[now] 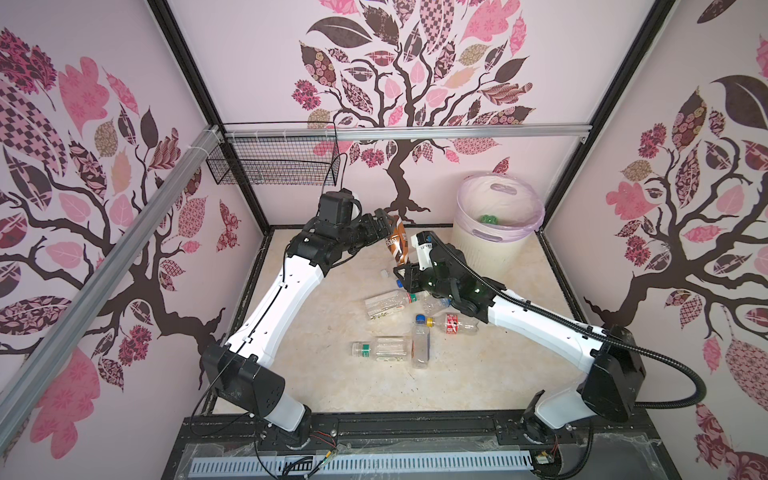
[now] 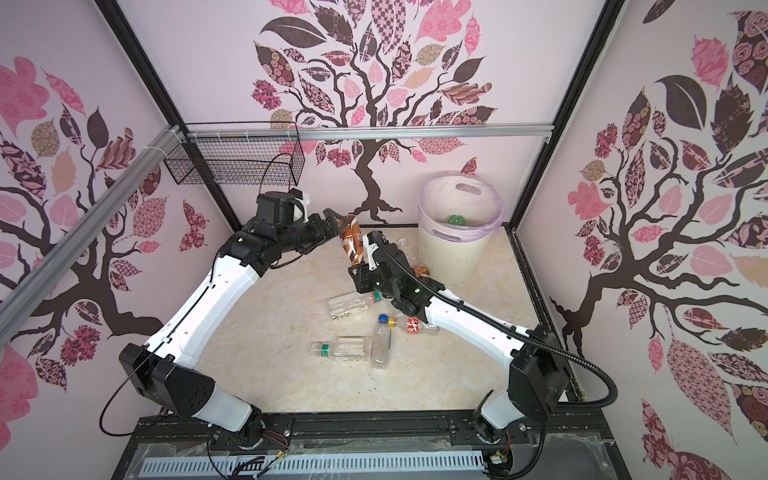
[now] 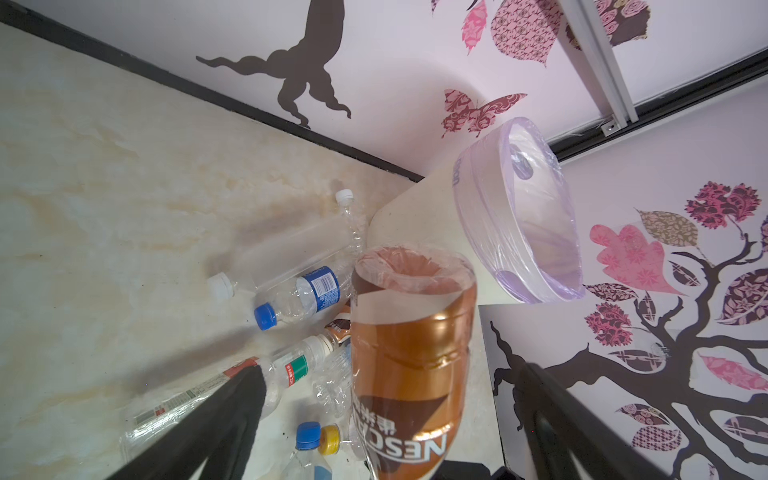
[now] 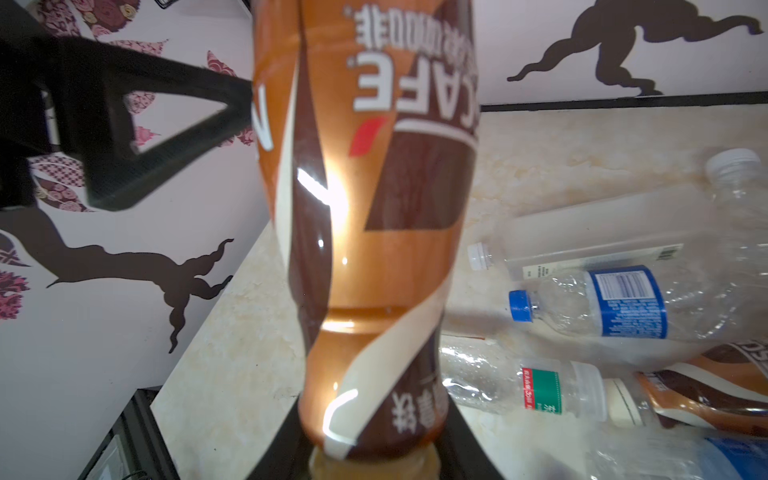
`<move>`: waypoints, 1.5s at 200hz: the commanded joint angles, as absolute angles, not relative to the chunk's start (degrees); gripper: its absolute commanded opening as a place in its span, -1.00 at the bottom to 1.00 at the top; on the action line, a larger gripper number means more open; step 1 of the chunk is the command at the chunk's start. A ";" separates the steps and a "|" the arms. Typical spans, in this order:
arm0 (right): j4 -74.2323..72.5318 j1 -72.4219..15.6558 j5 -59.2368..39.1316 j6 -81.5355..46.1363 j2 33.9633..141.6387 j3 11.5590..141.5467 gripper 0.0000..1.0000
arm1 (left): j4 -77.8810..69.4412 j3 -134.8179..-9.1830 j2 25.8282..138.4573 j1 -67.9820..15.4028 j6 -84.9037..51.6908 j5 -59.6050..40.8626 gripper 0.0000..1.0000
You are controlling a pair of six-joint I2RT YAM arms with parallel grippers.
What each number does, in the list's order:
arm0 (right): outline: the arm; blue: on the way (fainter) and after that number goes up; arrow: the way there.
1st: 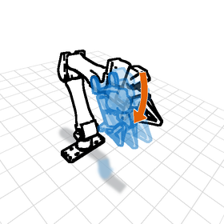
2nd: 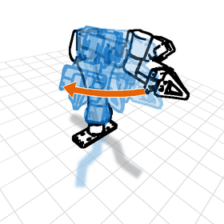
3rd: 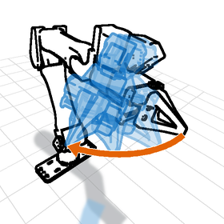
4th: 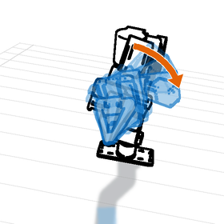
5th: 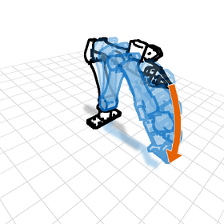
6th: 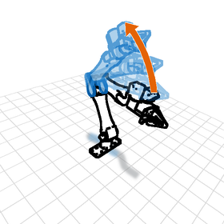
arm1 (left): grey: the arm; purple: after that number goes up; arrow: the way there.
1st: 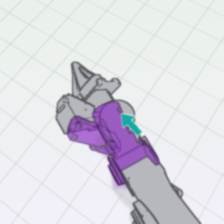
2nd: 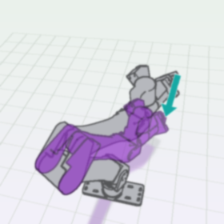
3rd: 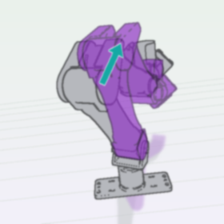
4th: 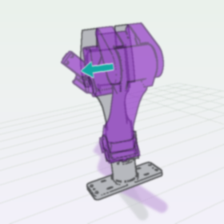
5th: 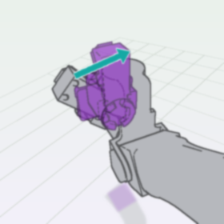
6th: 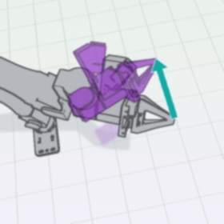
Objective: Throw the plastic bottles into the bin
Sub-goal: 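Raise the Nescafe bottle over the bin with the right gripper and release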
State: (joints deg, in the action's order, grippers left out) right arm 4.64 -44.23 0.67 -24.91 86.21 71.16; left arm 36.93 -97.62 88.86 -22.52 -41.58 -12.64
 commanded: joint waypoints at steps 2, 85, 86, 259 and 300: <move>11.13 -42.38 6.16 -21.04 82.40 77.10 -0.64 | 37.62 -101.11 87.19 -21.89 -40.43 -11.69 0.97; 26.37 -35.60 24.71 -2.10 80.90 104.48 -0.61 | 33.02 -104.71 84.29 -28.33 -33.21 -15.08 0.96; 26.41 -35.60 24.92 -1.84 80.97 104.84 -0.61 | 32.95 -104.69 84.20 -28.53 -32.96 -15.06 0.96; 46.98 -16.26 27.47 -4.61 99.84 132.57 0.50 | 31.14 -102.92 82.39 -37.11 -24.60 -10.05 0.97; 47.31 -16.26 26.44 -5.10 98.71 136.92 0.99 | 31.15 -102.48 82.53 -37.13 -24.76 -9.67 0.97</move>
